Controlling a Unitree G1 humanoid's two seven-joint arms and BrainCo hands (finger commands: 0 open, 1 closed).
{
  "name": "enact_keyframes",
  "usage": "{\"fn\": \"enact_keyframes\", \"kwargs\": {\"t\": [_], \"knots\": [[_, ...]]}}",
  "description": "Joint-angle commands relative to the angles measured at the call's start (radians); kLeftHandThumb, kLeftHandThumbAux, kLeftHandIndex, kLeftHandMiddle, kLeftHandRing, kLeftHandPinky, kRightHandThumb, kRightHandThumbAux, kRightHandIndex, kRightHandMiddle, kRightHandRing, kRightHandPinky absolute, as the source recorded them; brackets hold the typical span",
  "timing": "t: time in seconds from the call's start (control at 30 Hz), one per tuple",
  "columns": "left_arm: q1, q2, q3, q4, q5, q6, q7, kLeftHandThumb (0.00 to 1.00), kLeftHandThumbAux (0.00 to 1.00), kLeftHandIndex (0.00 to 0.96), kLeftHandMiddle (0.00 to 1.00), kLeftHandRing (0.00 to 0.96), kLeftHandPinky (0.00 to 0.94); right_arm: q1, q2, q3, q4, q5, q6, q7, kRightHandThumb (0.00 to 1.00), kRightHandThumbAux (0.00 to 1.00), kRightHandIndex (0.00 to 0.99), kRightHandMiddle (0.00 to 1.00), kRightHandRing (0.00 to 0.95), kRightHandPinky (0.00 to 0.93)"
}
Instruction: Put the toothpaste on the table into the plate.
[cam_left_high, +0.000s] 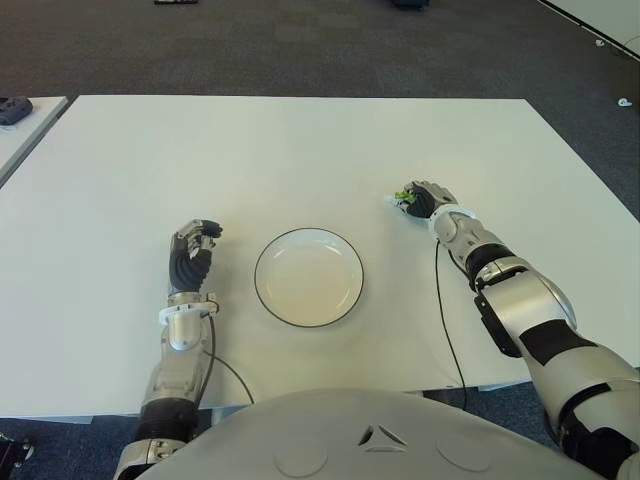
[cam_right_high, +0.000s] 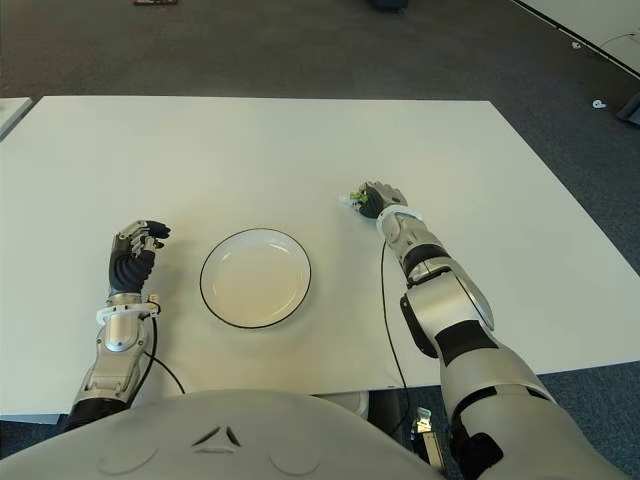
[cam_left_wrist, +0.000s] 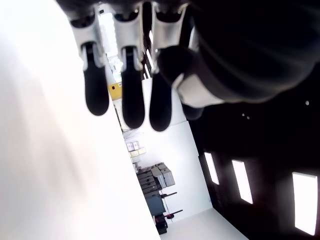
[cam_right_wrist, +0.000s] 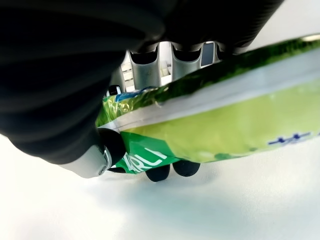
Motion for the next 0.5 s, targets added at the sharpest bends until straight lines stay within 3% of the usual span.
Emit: {"fn": "enact_keyframes", "kwargs": {"t": [0.03,0.5], "knots": [[0.013,-0.015,-0.003,-0.026,-0.021,0.038,-0.022,0.837,0.674,0.446,0.449,0.426,0.415,0.013,0.005,0.001,0.002,0.001,-0.008,-0.007,0.709,0.719,0.439,0.78,0.765,0.754],[0.018,-0.018,-0.002,-0.035,-0.027,0.039,-0.026,0.838,0.674,0.453,0.445,0.402,0.402,-0.023,0.015,-0.004,-0.018,0.006,-0.054,-0.079,0.71,0.718,0.439,0.794,0.783,0.777]]}}
